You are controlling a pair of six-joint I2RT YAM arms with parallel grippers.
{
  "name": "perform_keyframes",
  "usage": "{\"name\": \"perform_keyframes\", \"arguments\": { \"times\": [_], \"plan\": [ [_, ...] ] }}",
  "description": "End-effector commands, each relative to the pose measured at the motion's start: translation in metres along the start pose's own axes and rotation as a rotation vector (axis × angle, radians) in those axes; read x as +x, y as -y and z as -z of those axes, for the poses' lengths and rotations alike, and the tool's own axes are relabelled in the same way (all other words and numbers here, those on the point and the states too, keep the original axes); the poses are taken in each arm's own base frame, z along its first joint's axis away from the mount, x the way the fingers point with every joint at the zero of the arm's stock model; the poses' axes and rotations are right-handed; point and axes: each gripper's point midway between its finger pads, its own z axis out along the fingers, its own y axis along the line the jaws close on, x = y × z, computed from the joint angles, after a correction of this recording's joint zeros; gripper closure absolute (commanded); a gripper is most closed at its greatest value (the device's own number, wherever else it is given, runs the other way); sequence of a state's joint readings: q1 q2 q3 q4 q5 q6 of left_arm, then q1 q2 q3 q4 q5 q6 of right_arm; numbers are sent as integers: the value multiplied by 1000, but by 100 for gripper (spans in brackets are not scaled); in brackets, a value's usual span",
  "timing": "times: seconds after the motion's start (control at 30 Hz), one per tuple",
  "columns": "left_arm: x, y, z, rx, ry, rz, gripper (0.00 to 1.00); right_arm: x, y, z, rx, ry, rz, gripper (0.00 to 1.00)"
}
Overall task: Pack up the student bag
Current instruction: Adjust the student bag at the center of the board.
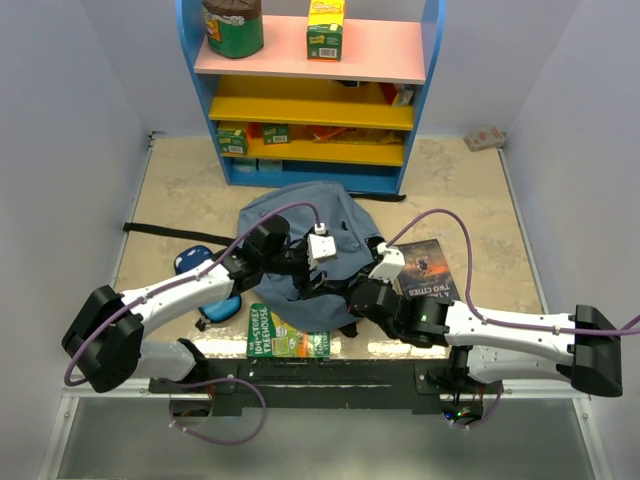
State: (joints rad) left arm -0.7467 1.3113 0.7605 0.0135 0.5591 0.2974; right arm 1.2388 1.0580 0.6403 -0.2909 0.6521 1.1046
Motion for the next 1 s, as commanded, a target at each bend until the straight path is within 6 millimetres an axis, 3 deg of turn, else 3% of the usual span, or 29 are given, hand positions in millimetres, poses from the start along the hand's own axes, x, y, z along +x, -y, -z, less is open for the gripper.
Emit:
{"name": "perform_keyframes", "arguments": {
  "times": [0.0,0.17,0.2,0.23,0.27,0.3,0.37,0.43,0.47,0.53,0.57,0.7,0.83,0.9,0.97],
  "plan": [
    [-2,11,-5,74,23,-28,26,-13,-16,5,-48,38,-31,100],
    [24,27,-7,120,-68,-165,52,-16,-16,7,-54,45,-28,100],
    [25,23,-7,92,-80,-186,70,-16,-16,7,-52,43,-28,100],
    [24,7,-6,11,-95,-206,79,-15,-16,7,-53,41,-28,100],
    [16,-4,-4,-41,-91,-226,94,-13,-15,6,-53,37,-24,100],
    [11,-15,-1,-96,-93,-242,100,-12,-14,6,-51,36,-24,100],
    [-26,-65,17,-339,-28,-267,100,-10,-12,5,-46,32,-23,100],
    [-51,-99,39,-465,20,-229,100,-7,-9,5,-41,27,-20,100],
    [-73,-124,61,-556,66,-189,100,-5,-7,5,-34,24,-16,100],
    [-89,-152,94,-683,87,-149,100,-2,-5,4,-24,21,-9,100],
    [-108,-159,108,-716,126,-141,100,0,-4,3,-19,19,-2,100],
    [-135,-162,139,-739,191,-99,100,9,-2,-1,-6,15,31,100],
    [-146,-151,161,-765,242,-33,100,29,-2,-6,9,-7,86,100],
    [-152,-157,177,-831,271,-24,100,42,-1,-4,25,-24,119,100],
    [-162,-170,206,-953,319,-32,100,61,6,-4,58,-55,151,100]
  ]
}}
